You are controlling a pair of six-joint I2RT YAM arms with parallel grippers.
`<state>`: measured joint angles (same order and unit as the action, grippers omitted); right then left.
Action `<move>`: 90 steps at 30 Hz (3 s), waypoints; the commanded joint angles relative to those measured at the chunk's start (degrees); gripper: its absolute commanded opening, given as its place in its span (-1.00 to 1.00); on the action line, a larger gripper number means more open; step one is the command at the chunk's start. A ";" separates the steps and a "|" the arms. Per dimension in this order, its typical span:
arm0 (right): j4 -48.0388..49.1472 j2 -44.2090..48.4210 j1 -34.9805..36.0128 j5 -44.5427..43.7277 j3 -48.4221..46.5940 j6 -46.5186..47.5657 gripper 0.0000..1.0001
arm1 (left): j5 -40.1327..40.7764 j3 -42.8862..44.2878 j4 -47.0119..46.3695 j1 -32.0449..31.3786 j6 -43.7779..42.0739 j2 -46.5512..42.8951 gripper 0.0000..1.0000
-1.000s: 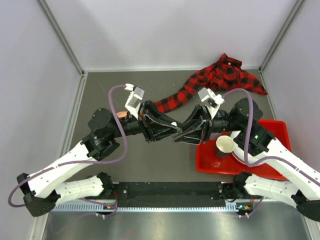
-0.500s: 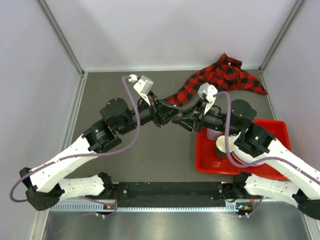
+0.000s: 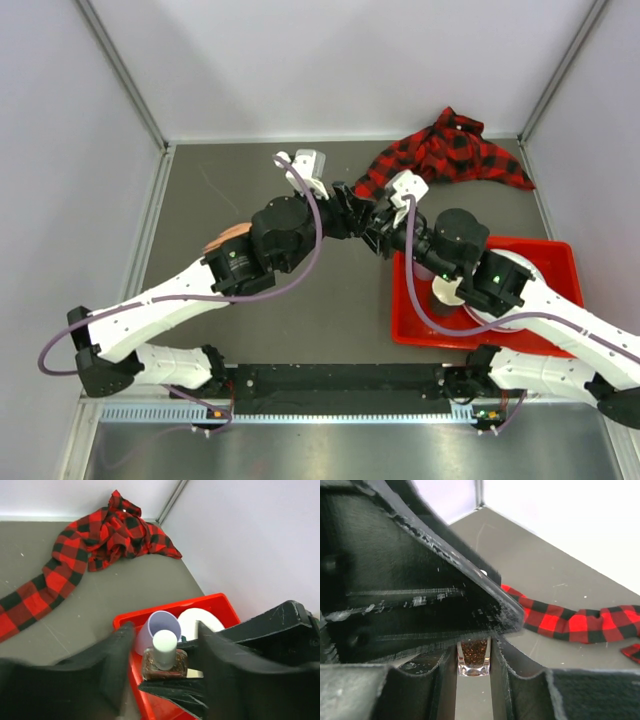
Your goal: Paint the nails
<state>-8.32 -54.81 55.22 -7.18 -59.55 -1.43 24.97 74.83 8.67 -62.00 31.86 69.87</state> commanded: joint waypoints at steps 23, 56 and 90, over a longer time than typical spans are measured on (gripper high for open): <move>11.29 4.44 -8.82 58.24 -3.91 -19.91 -1.00 | -51.42 -6.62 -12.52 2.93 -3.74 -16.08 0.33; -1.02 -0.65 3.92 -21.51 -4.88 3.19 -1.00 | -0.13 7.97 9.70 0.48 -0.31 -0.09 -1.00; 4.26 7.35 -6.26 49.45 -4.00 -16.66 -1.00 | -51.15 -6.80 -12.53 3.81 0.04 -15.29 0.47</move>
<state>-11.53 -47.86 50.04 32.64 -60.42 -12.21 -15.00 68.75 1.96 -58.35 31.16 53.49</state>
